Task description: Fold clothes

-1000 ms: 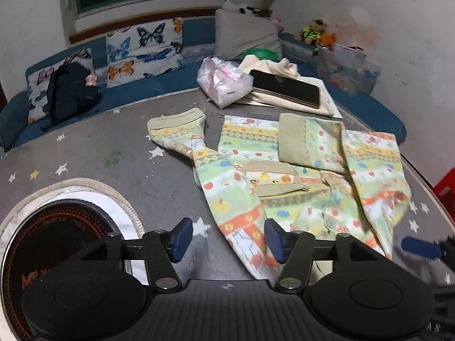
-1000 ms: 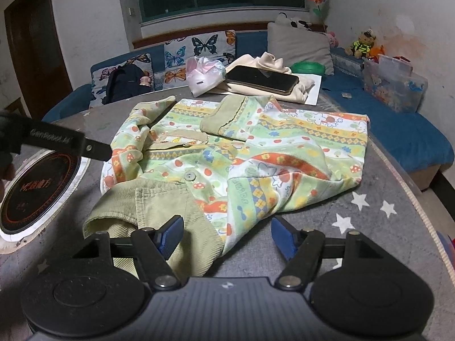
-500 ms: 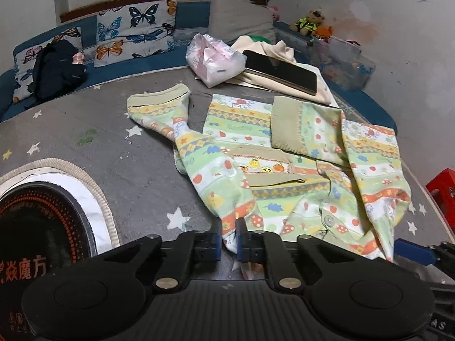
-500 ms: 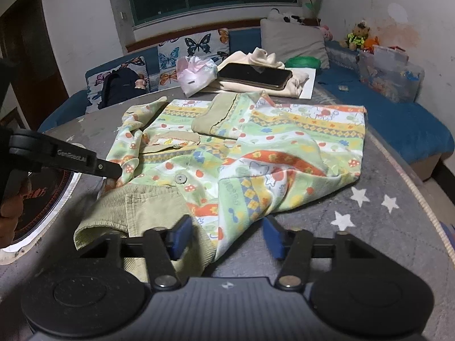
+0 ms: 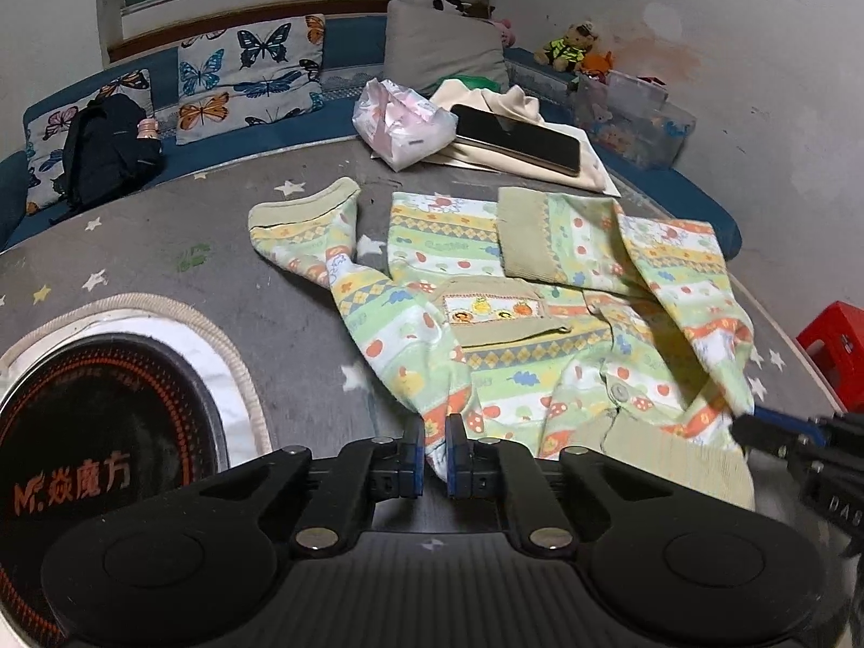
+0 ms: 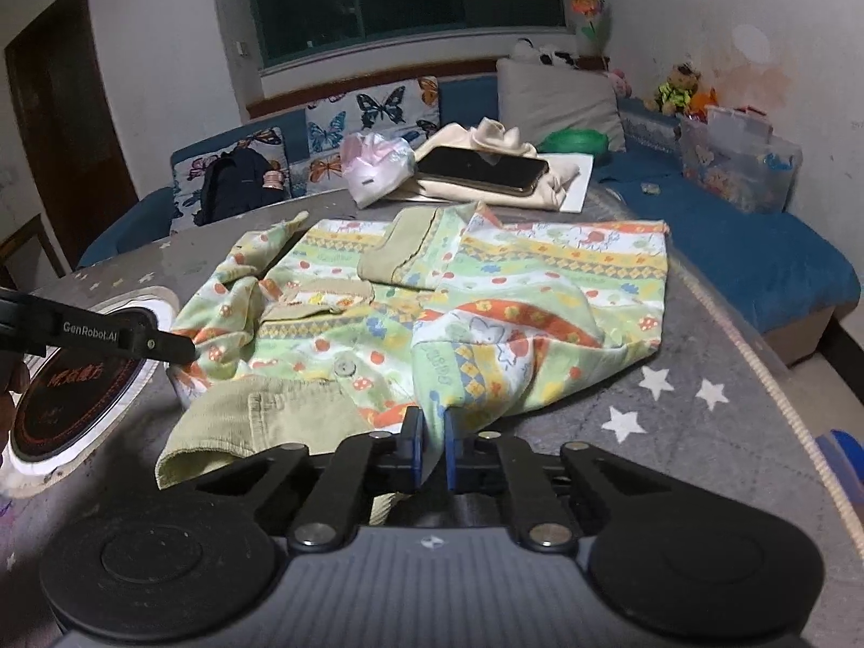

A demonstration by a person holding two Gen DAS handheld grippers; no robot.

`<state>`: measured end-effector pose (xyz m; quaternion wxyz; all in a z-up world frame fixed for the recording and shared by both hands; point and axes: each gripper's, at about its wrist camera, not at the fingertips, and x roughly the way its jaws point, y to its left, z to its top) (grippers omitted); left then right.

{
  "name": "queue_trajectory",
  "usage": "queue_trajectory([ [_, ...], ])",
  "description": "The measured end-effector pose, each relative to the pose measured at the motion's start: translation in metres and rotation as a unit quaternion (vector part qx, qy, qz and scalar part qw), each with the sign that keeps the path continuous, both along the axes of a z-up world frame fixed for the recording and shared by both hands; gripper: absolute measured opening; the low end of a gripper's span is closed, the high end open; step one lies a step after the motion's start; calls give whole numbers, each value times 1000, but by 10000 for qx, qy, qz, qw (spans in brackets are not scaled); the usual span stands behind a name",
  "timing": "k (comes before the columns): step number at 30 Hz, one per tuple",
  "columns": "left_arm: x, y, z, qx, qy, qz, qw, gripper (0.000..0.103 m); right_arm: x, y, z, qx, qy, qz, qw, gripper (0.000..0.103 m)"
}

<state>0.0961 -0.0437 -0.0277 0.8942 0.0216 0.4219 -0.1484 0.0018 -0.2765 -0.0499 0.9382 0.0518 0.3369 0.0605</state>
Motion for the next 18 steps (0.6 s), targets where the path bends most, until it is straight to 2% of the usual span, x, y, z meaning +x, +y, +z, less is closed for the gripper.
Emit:
queue_trajectory([
  [7,-36,8,1,-22,20,-271,9996,8,-27,-1,9,-121,-50,143,9998,6],
  [18,-94,25,-5,32,93,-765,9970,8,-79,10,18,-400,233,707,9964,6],
])
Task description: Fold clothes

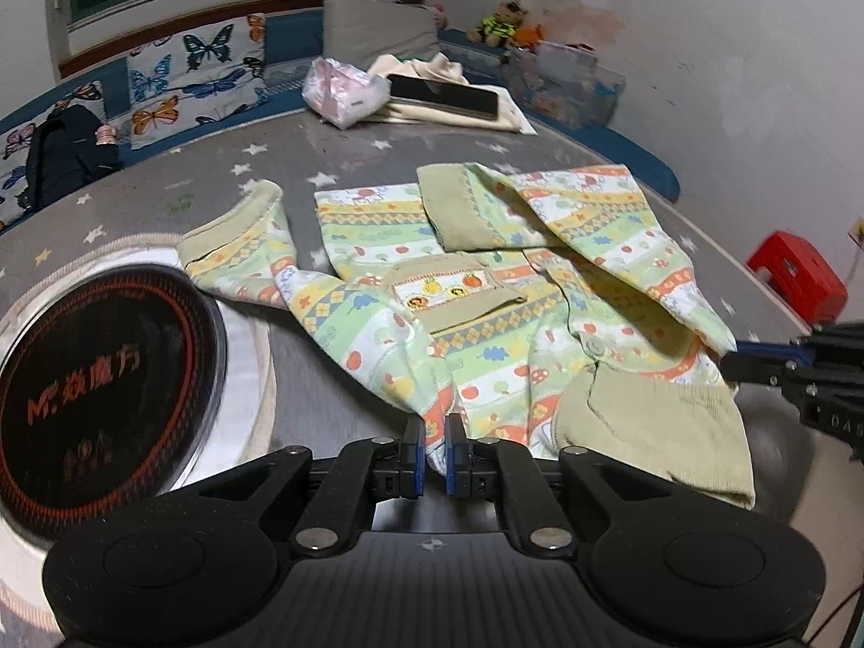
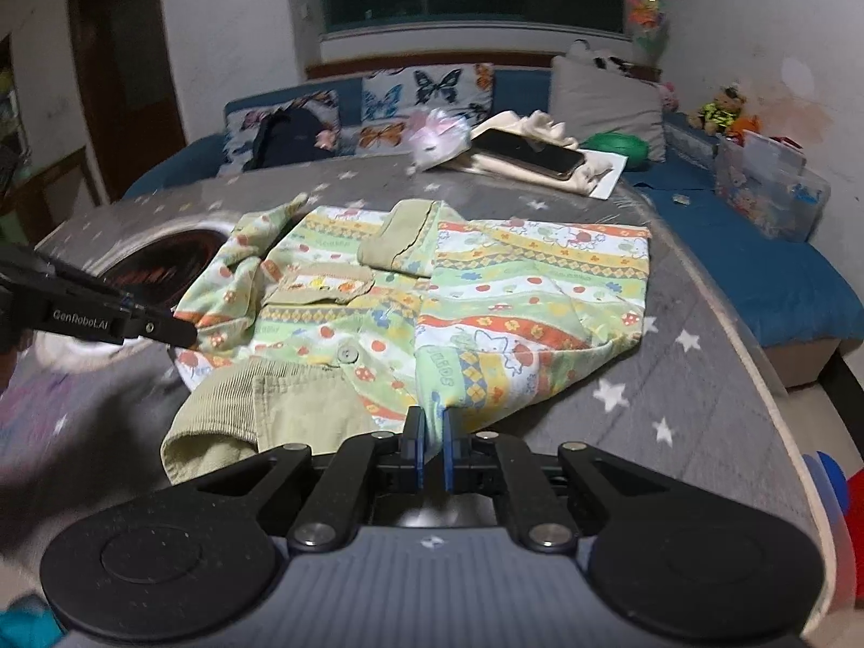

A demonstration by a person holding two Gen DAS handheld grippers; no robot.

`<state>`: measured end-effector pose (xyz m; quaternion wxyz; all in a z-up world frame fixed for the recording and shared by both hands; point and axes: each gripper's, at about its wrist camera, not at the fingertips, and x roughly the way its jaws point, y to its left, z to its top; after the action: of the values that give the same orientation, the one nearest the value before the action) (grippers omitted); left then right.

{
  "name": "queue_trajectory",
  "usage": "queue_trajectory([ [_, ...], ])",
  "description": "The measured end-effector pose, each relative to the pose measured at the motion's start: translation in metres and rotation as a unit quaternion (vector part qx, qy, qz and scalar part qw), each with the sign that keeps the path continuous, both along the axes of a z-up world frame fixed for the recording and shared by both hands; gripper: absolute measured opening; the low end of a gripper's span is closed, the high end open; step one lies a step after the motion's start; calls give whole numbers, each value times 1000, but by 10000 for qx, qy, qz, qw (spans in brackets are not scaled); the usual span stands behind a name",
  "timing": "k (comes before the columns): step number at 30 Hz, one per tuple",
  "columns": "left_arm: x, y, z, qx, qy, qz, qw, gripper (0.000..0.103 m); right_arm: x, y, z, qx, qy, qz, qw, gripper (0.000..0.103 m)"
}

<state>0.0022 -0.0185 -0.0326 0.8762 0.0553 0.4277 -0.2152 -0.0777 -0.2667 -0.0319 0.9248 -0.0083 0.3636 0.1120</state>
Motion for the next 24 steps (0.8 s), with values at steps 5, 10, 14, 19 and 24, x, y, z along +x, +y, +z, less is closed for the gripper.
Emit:
queue_trajectory([
  [5,-21,6,-7,42,92,-176,9998,8,-12,5,3,-80,122,125,9998,8],
  [10,-28,11,-8,8,157,-200,9997,9,-16,11,6,-186,132,164,9996,11],
  [14,-27,14,0,-50,114,-209,9997,15,-15,13,14,-272,7,182,9995,13],
  [19,-33,22,14,-33,-69,-179,9998,21,-11,16,20,-319,-135,259,9991,20],
  [24,-33,32,27,-32,-248,-53,9997,25,-3,27,14,-288,-104,459,9985,23],
])
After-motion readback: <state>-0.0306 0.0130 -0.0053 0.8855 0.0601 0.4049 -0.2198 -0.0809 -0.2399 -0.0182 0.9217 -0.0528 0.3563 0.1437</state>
